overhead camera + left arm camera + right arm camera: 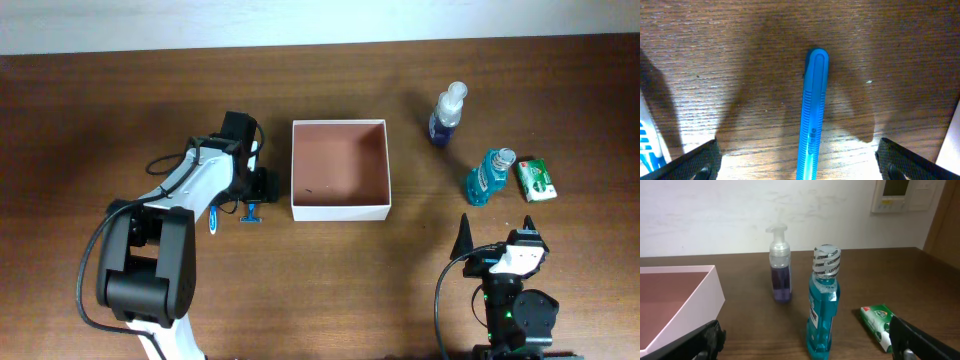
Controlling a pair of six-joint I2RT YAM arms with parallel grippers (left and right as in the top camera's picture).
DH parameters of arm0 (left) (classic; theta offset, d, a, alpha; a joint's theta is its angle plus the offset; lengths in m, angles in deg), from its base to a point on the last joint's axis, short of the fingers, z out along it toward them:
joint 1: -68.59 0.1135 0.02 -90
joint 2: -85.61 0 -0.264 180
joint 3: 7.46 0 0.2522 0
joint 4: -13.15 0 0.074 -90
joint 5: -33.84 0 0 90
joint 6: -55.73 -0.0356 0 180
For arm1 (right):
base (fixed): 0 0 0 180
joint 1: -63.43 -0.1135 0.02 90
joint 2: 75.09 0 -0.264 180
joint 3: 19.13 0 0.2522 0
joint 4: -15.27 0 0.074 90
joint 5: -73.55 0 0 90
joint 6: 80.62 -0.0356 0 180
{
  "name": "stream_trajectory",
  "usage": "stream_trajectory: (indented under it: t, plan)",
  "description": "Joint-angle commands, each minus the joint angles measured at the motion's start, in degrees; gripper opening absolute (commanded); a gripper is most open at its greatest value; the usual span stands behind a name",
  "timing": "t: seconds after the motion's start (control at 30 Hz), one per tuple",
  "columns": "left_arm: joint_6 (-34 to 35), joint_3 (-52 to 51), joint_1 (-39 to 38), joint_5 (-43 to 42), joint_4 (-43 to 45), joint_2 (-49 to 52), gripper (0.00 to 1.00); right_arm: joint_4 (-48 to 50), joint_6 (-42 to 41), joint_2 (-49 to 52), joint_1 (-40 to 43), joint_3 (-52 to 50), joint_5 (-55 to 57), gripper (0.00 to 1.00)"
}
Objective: Pack container
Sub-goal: 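Move the left gripper over the blue razor, then lower the left gripper and close it on the razor handle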
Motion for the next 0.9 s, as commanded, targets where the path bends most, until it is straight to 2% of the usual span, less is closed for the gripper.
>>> stream_trajectory:
  t: [0.0, 0.4, 0.87]
  plan:
    - [0.76, 0.87, -0.11, 0.44, 0.09, 1.16, 0.99, -0.44, -0.07, -0.33, 0.37, -0.26, 0.5, 0.99]
    - [0.76, 0.87, -0.28, 0.52, -0.28, 1.14, 0.99, -0.44, -0.07, -0.33, 0.37, -0.26, 0.5, 0.98]
    - [2.08, 0.87, -3.54, 5.57, -0.31, 1.14, 0.99, -0.44, -0.07, -0.33, 0.37, -0.26, 0.5, 0.98]
